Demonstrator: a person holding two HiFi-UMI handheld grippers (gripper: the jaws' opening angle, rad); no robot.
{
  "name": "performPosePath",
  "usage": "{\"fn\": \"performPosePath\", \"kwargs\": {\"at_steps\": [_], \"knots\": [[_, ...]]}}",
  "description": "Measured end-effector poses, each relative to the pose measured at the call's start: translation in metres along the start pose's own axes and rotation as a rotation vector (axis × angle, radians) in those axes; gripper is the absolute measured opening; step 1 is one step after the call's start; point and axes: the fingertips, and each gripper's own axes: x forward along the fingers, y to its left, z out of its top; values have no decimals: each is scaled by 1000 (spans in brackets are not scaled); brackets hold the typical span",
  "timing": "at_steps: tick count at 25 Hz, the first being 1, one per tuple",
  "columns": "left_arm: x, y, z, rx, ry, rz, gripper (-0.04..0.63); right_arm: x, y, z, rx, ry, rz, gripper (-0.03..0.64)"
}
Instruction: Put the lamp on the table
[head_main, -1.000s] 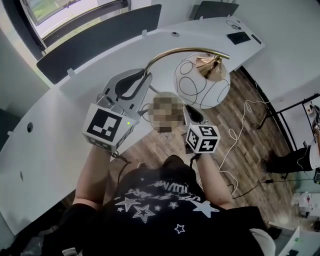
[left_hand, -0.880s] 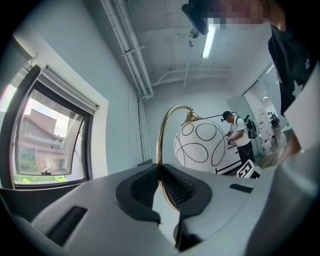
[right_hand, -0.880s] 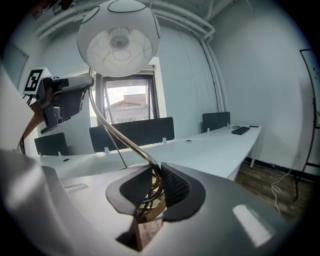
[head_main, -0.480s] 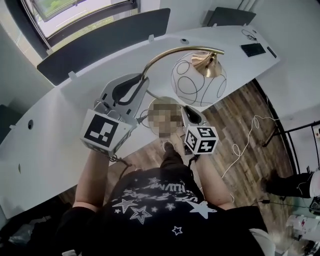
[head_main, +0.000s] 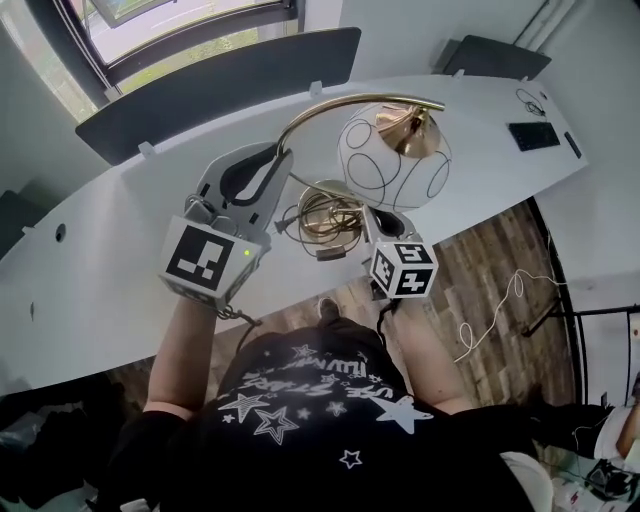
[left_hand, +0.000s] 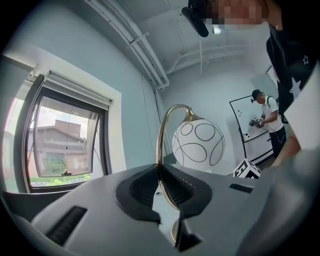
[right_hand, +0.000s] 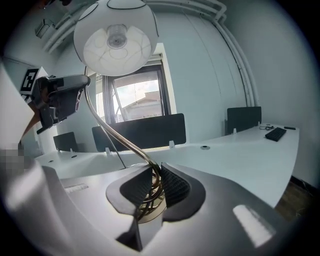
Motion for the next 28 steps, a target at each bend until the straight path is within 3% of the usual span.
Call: {"fn": "performPosePath", "kwargs": {"at_steps": [13, 21, 28], "knots": [[27, 12, -14, 9, -4, 192, 41, 53, -26, 12, -52, 33, 167, 48], [36, 25, -36, 20, 74, 306, 41, 85, -33, 9, -118, 79, 254, 48], [42, 38, -55, 16, 118, 354, 41, 113, -30, -2, -113, 129, 304, 48]]}}
